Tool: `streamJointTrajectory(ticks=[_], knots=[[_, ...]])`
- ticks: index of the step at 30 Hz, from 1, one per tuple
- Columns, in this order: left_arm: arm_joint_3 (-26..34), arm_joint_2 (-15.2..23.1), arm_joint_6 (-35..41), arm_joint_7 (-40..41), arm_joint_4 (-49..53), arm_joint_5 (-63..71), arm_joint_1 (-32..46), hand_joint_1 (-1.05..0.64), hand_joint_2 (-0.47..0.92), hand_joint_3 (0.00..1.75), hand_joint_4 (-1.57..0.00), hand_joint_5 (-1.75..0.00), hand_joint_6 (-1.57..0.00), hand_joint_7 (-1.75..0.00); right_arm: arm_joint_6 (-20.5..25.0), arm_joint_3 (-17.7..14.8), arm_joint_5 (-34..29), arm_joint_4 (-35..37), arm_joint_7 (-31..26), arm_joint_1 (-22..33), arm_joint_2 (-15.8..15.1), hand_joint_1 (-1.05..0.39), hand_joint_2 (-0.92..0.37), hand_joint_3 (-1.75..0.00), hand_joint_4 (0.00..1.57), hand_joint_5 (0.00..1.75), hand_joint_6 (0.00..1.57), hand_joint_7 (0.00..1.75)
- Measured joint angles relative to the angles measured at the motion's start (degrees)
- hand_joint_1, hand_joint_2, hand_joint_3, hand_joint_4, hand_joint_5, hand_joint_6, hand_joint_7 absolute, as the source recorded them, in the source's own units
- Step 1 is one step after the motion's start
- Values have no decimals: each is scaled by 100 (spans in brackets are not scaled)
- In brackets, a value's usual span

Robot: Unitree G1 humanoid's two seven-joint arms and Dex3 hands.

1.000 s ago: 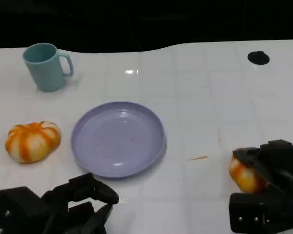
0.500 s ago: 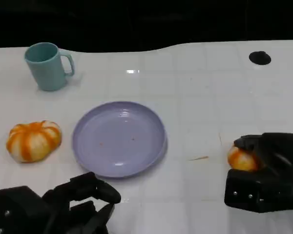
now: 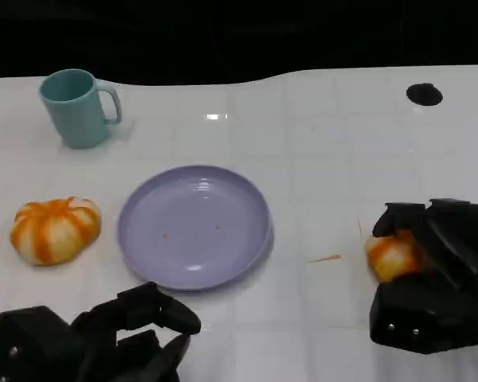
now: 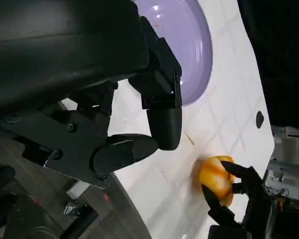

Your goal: Grasp the bread from the table and place it into the plate.

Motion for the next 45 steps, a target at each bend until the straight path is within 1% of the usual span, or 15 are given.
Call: streamJointTrajectory(ticks=[2,5,7,10,12,15,17,21,24,25,28,32,37,40,45], knots=[[-5,0,-1,0,-15,0,20,-27,77,72,-67,-175,-63,-126,-82,-25,109,5,-60,0,1,-8,-40,-109,92,175,79,153],[-45,8,-8,0,-38,38,56,-25,77,72,-66,-175,-63,-126,-177,-71,200,-6,-136,1,6,-7,-39,-111,91,175,80,153],[-51,7,-7,0,-47,43,70,-25,77,71,-65,-175,-63,-127,-200,-103,238,-66,-151,11,8,-7,-39,-111,89,175,76,159],[-52,8,-7,0,-48,44,77,-25,77,71,-64,-175,-63,-128,-289,-118,316,-256,-155,45,24,-9,-40,-112,92,175,75,166],[-55,10,-7,0,-49,53,78,-24,77,72,-64,-175,-63,-129,-329,-119,382,-439,-146,69,75,-11,-39,-115,94,175,75,163],[-59,13,-7,0,-48,57,72,-24,77,72,-64,-175,-62,-130,-333,-103,420,-690,-92,65,226,-10,-31,-126,95,175,81,154],[-60,13,-7,0,-48,59,61,-24,78,72,-65,-175,-62,-130,-373,-71,419,-747,-78,57,301,-9,-27,-131,97,175,84,151],[-63,17,-13,0,-47,71,52,-25,78,72,-66,-175,-61,-130,-548,35,419,-703,-92,-60,506,-12,-26,-135,96,175,86,148],[-62,20,-16,0,-47,74,51,-26,78,71,-65,-175,-61,-130,-549,41,420,-648,-93,-161,673,-10,-26,-134,97,175,82,158],[-62,20,-16,0,-47,74,50,-26,78,71,-65,-175,-61,-131,-551,52,420,-628,-94,-203,727,-10,-26,-134,97,175,78,166],[-81,24,-17,0,-43,105,41,-26,78,72,-64,-175,-61,-131,-582,91,417,-538,-99,-391,882,-11,-26,-134,97,175,74,174],[-99,19,-22,0,-25,104,29,-26,78,72,-67,-175,-61,-131,-588,198,396,-333,-104,-646,1060,-12,-26,-135,98,175,73,175],[-121,11,-74,0,13,104,10,-26,78,72,-68,-175,-61,-132,-682,309,432,112,-112,-954,1326,-11,-27,-137,100,175,74,175],[-142,10,-123,0,58,110,-3,-26,77,71,-67,-175,-61,-132,-826,362,490,419,-119,-1183,1487,-10,-25,-137,101,175,74,174],[-155,-43,-124,2,80,106,-9,-27,77,72,-67,-175,-61,-131,-1155,504,651,1159,-134,-1597,1776,-11,-28,-137,99,175,72,175]])
